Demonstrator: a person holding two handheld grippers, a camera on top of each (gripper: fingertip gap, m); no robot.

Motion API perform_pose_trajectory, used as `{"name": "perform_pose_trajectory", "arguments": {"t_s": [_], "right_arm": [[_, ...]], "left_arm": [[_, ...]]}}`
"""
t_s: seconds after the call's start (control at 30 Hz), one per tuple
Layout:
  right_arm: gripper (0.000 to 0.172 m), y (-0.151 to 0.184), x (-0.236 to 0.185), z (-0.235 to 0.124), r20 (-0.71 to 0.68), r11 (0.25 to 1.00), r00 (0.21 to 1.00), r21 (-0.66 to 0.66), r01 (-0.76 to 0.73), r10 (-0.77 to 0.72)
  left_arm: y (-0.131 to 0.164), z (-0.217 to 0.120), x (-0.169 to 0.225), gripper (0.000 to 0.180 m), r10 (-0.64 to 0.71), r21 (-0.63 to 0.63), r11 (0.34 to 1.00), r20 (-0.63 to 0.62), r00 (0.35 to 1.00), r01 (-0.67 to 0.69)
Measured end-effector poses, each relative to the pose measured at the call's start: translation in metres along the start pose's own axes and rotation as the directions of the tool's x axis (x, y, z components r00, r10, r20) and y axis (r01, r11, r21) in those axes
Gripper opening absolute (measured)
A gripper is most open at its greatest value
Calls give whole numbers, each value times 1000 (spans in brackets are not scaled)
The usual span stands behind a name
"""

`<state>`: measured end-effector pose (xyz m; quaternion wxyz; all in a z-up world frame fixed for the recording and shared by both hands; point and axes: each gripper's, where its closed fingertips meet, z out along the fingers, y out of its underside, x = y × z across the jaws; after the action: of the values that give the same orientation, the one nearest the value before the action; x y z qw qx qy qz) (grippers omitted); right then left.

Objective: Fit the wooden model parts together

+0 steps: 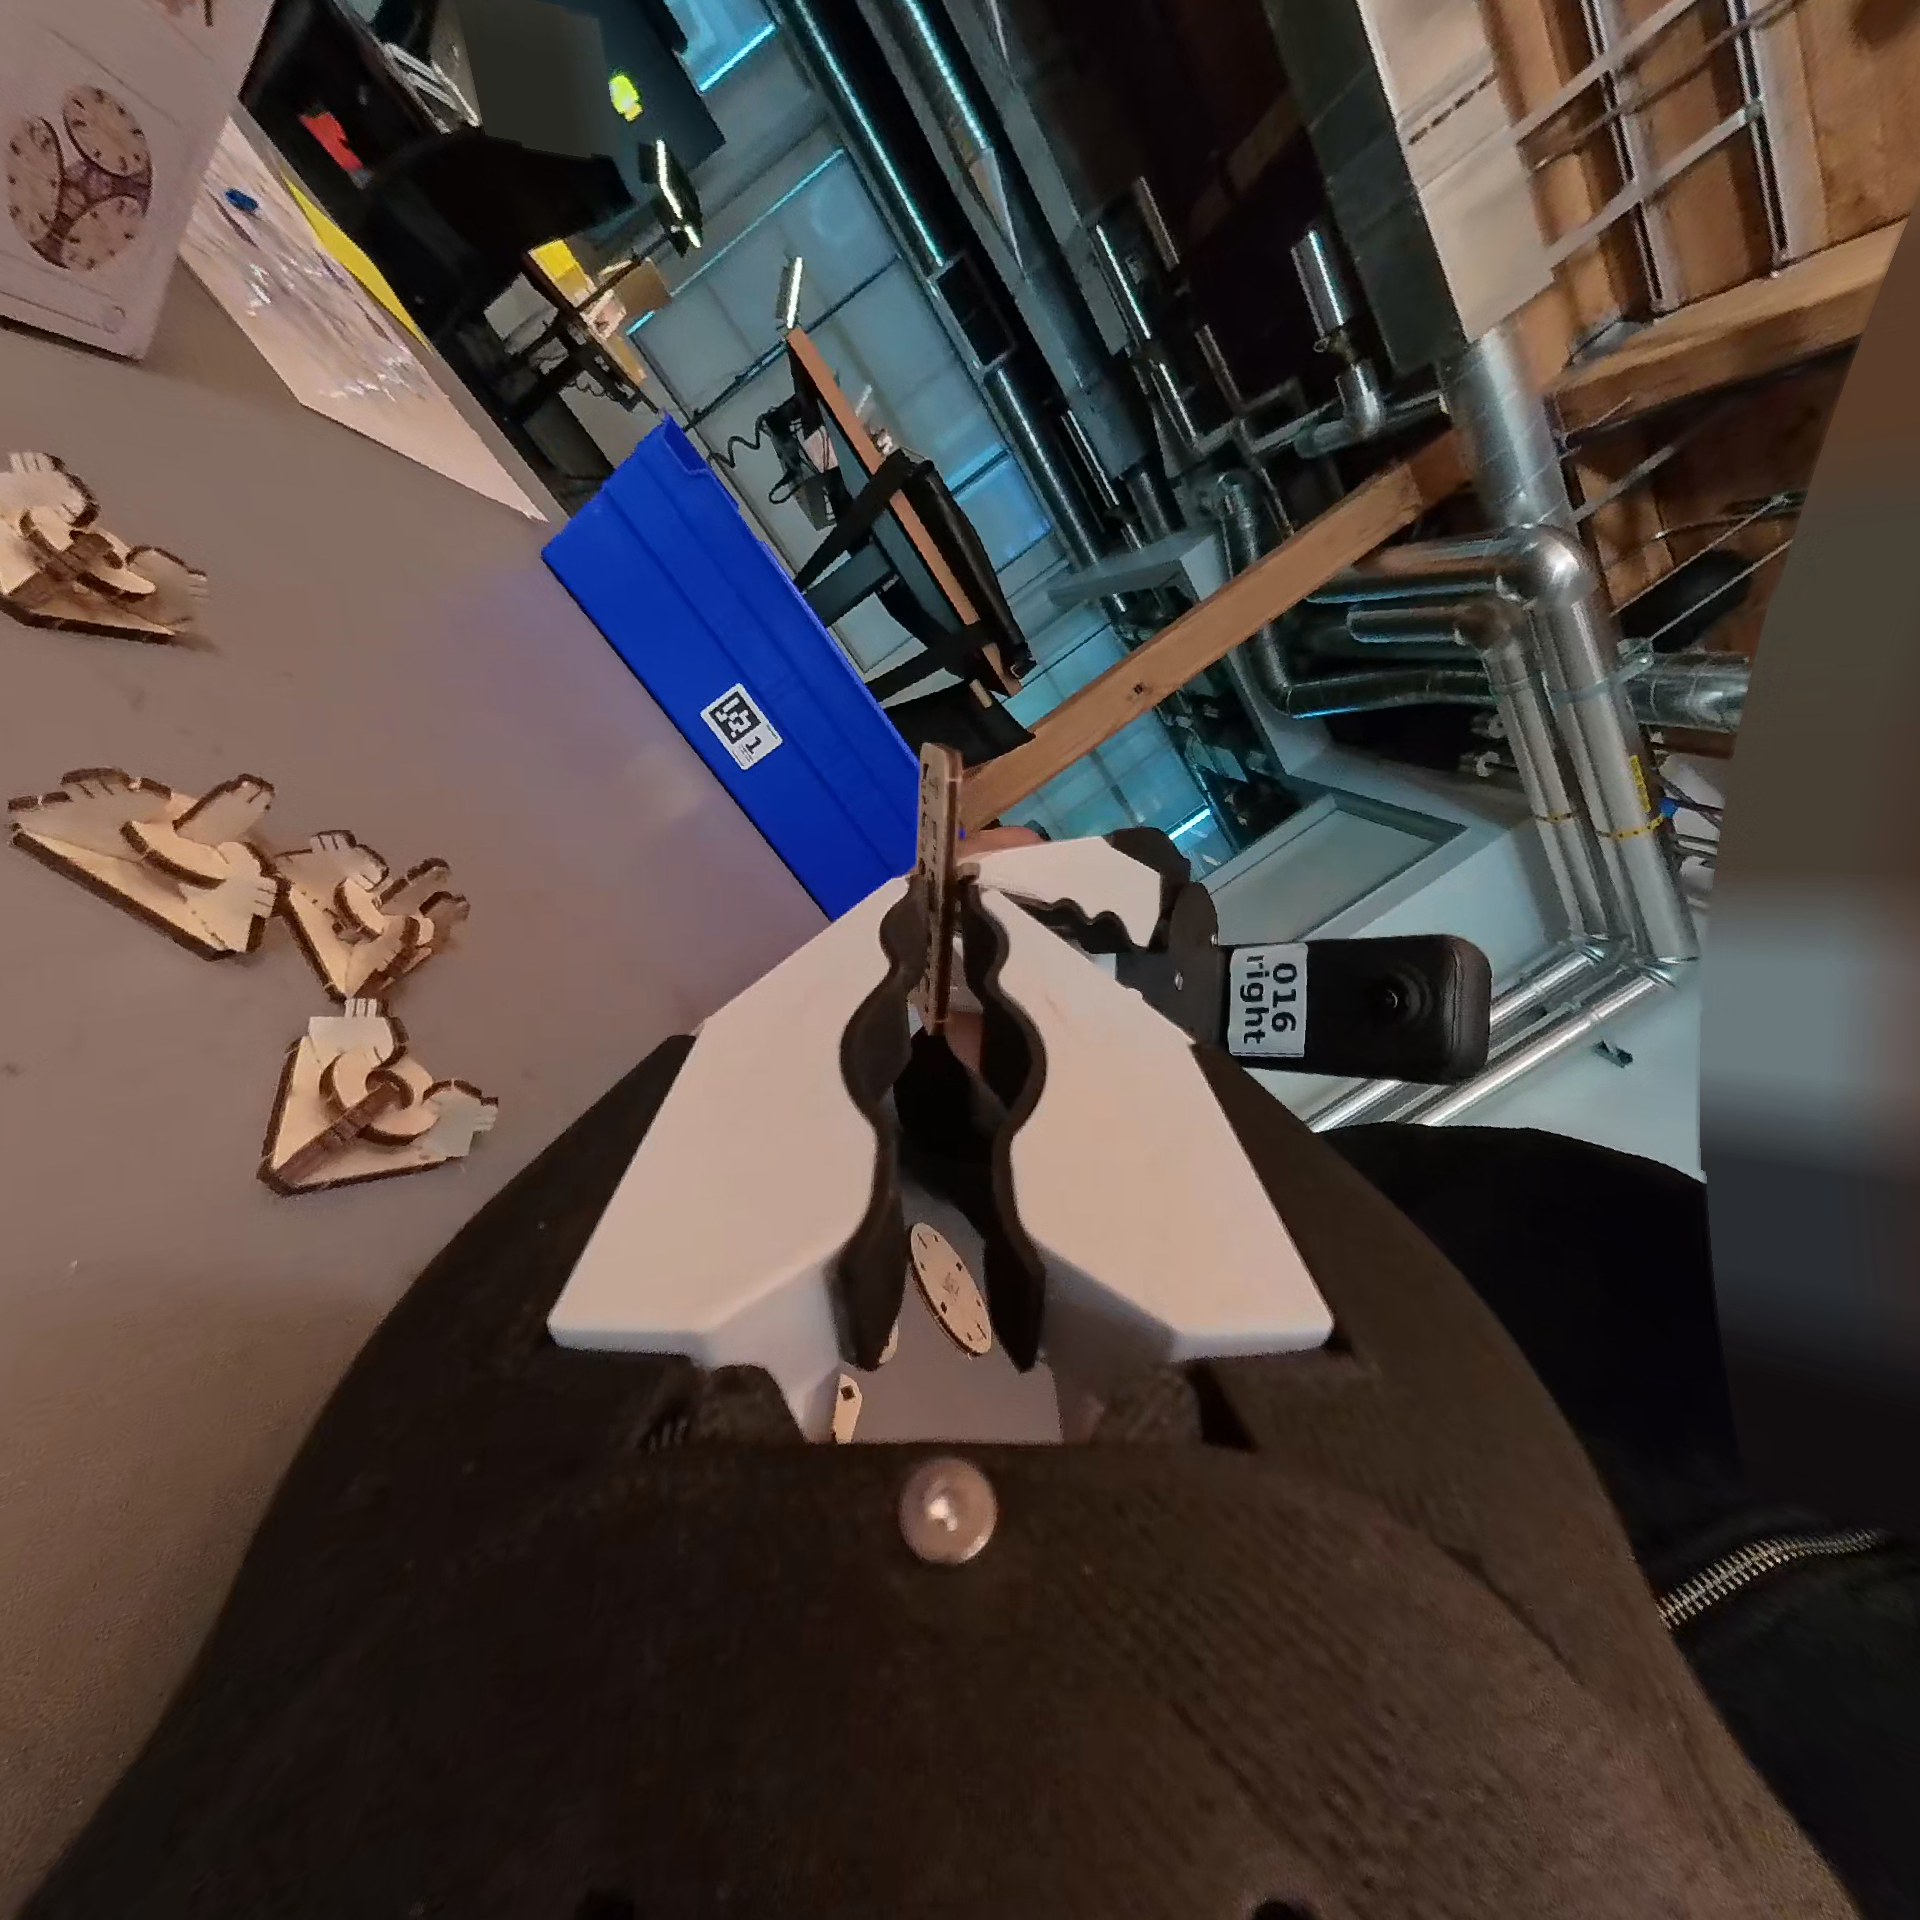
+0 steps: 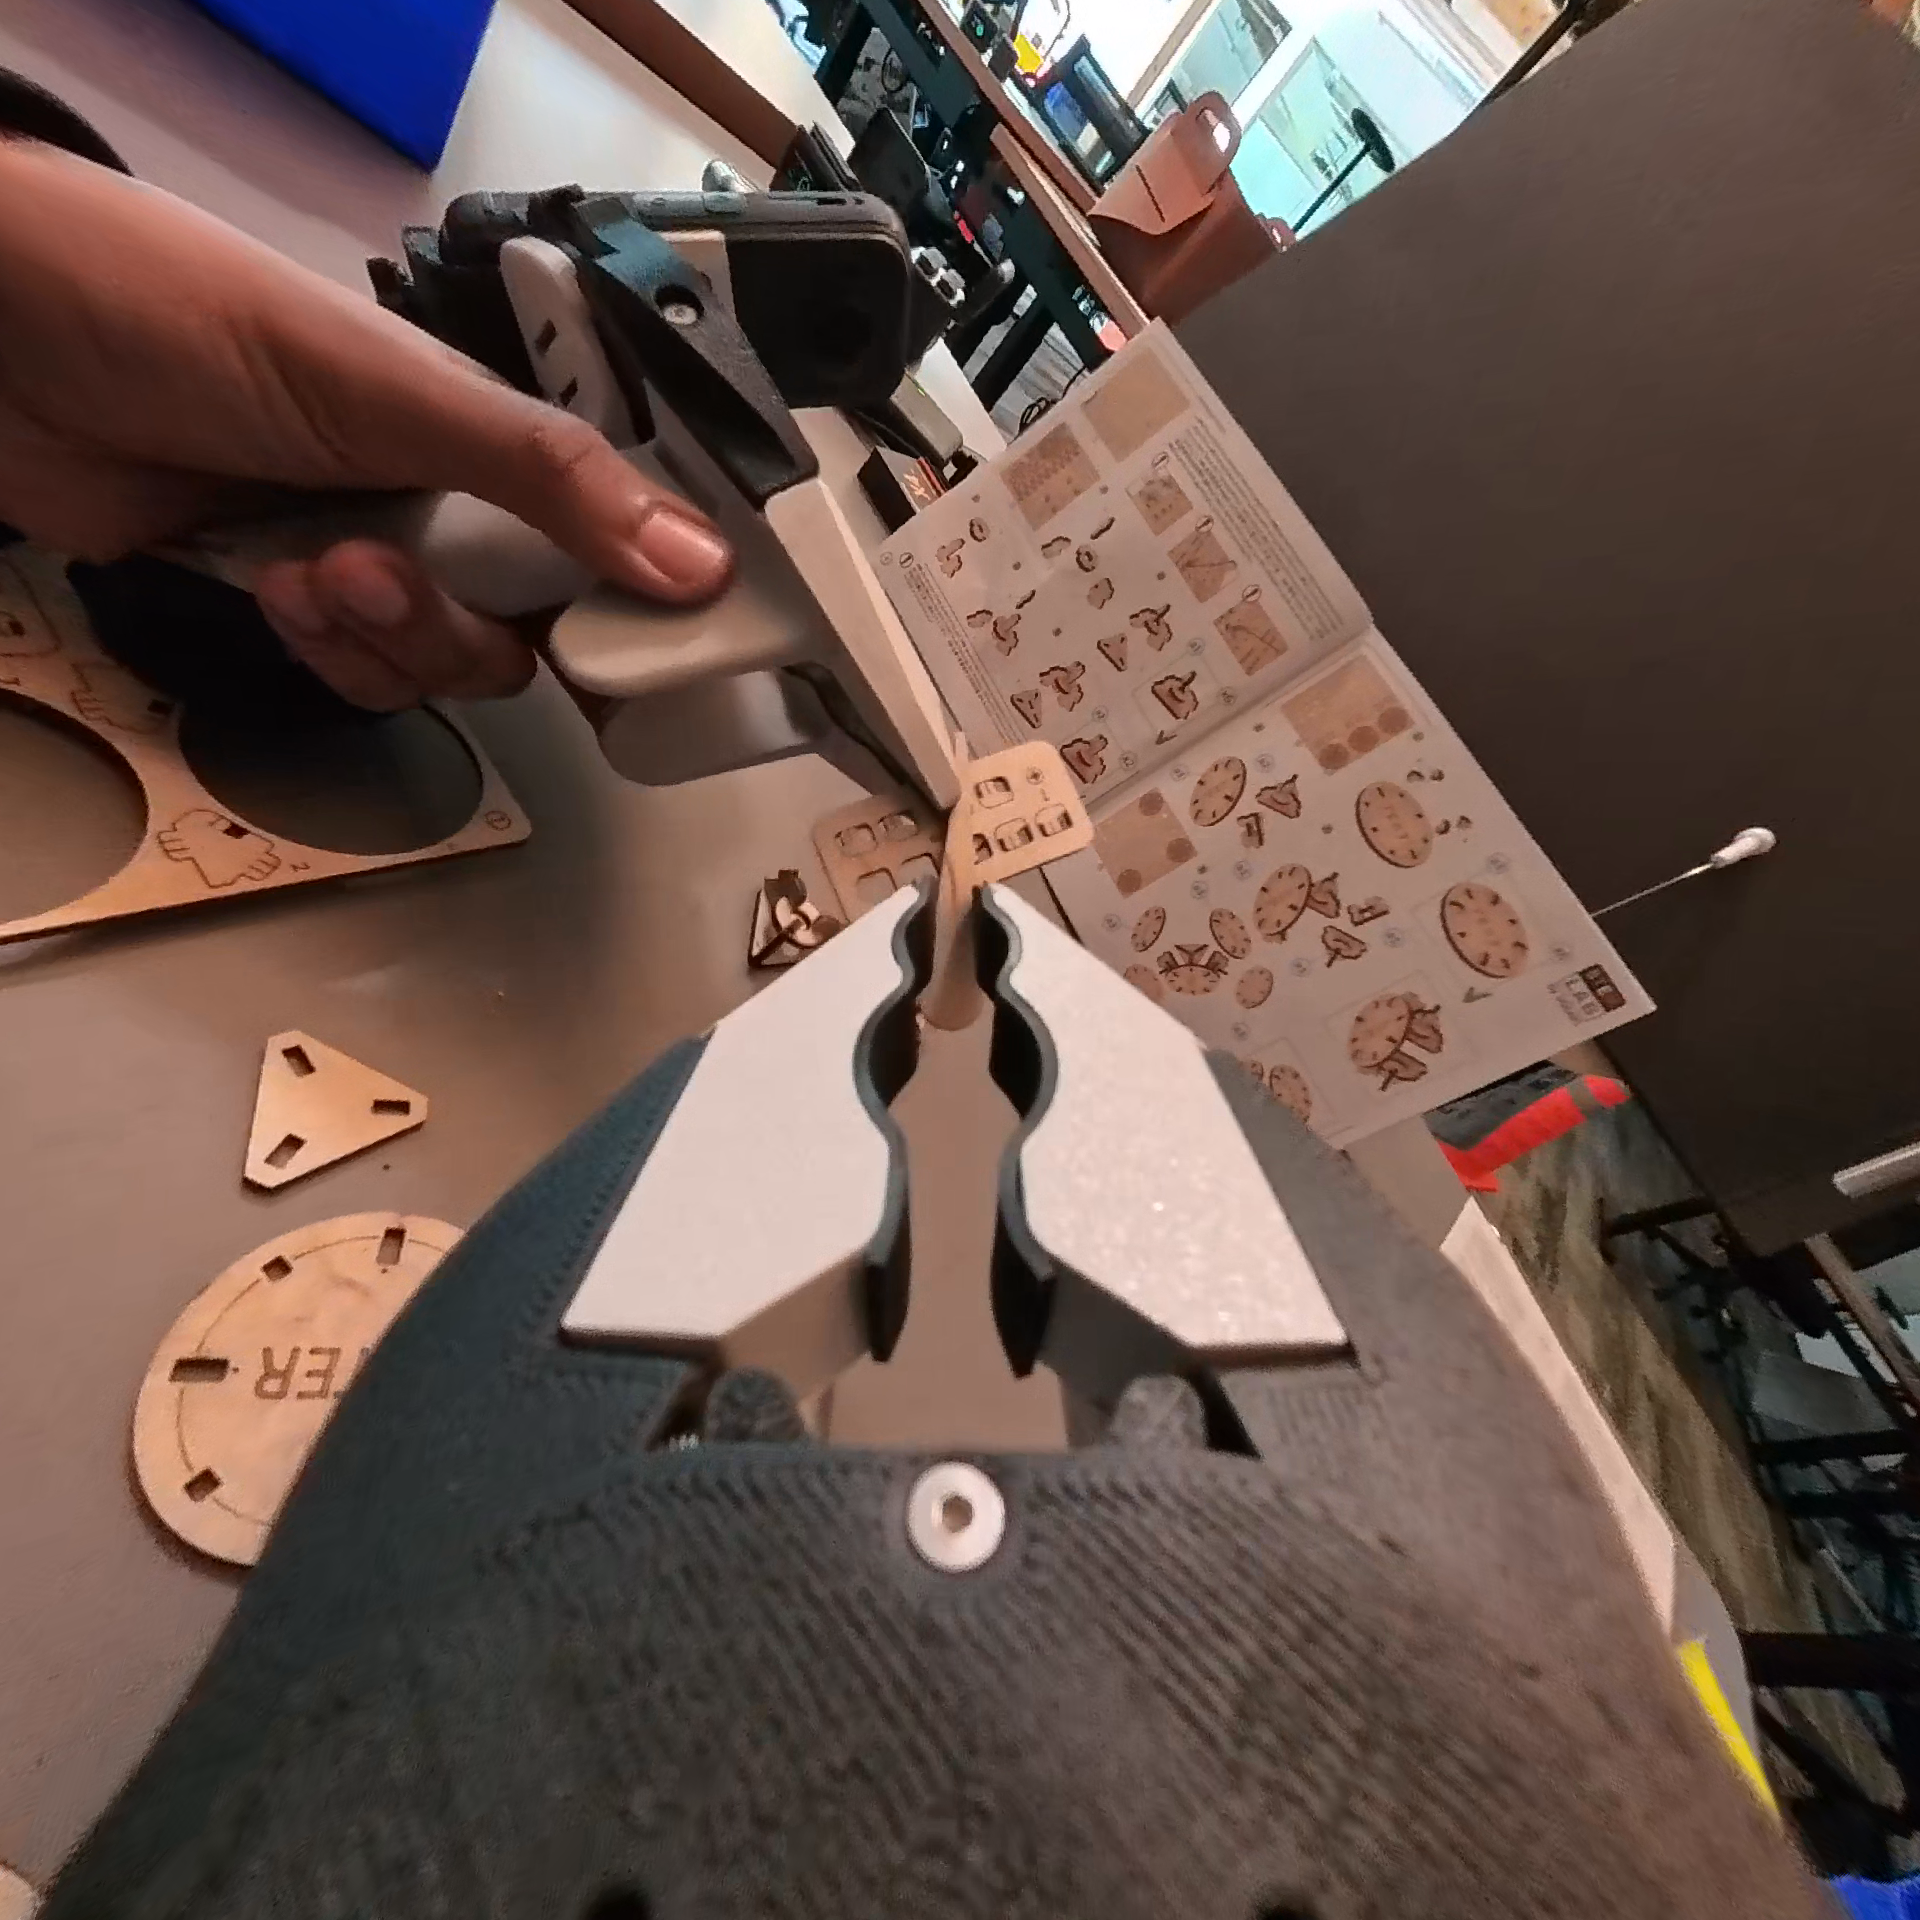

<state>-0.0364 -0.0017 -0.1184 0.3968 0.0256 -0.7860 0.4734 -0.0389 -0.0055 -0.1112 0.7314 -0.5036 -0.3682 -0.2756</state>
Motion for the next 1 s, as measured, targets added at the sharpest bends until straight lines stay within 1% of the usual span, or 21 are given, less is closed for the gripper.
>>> {"name": "perform_pose_trajectory", "arguments": {"t_s": [0.17,0.33,0.63,0.67,0.73,0.77,0.87,0.93,1.0], "right_arm": [[5,-4,-1,-2,-3,1000,1000,25,12,-11],[5,-3,1,-3,-17,1000,1000,9,17,-17],[4,-1,-2,-2,-34,996,996,-28,86,-87],[0,-1,-3,-2,-32,996,995,-29,90,-91],[0,-1,-5,-1,-24,995,995,-25,92,-92],[0,-1,-6,-1,-21,995,995,-27,94,-95],[0,0,-10,1,-10,995,995,-30,100,-100],[0,1,-9,1,-10,996,997,-26,81,-81],[0,0,-2,-2,-13,1000,1000,3,7,-6]], "left_arm": [[0,0,3,0,16,9,1000,0,1000,-16],[0,1,6,2,-23,14,1000,-45,999,23],[4,4,5,12,-38,1,999,-47,998,38],[4,4,5,12,-41,1,999,-49,998,41],[4,4,5,7,-42,1,999,-49,998,42],[5,4,5,0,-41,-4,999,-49,998,41],[7,5,4,0,-41,-18,999,-33,999,41],[7,5,3,0,-42,-15,999,-25,999,42],[5,4,3,0,-44,-8,999,-28,999,43]]}}
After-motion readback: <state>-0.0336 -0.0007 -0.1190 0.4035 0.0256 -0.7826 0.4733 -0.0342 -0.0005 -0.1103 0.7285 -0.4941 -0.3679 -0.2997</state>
